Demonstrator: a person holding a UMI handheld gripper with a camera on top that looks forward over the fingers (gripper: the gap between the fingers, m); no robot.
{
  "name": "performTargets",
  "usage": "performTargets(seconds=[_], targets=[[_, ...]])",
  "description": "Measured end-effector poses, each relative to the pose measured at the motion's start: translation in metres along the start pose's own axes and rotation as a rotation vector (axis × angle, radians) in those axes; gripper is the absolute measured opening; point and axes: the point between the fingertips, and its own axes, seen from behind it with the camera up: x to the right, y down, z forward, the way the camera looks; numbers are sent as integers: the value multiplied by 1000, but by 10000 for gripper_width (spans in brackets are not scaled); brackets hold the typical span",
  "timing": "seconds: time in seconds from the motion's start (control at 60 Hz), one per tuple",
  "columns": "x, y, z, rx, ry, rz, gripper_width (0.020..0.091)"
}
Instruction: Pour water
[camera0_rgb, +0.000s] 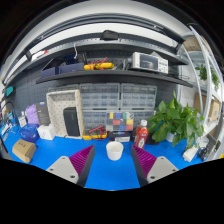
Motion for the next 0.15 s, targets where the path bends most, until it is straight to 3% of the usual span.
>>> performTargets(seconds=[0.15], targets=[[-12, -1, -1, 7, -22, 1, 737]])
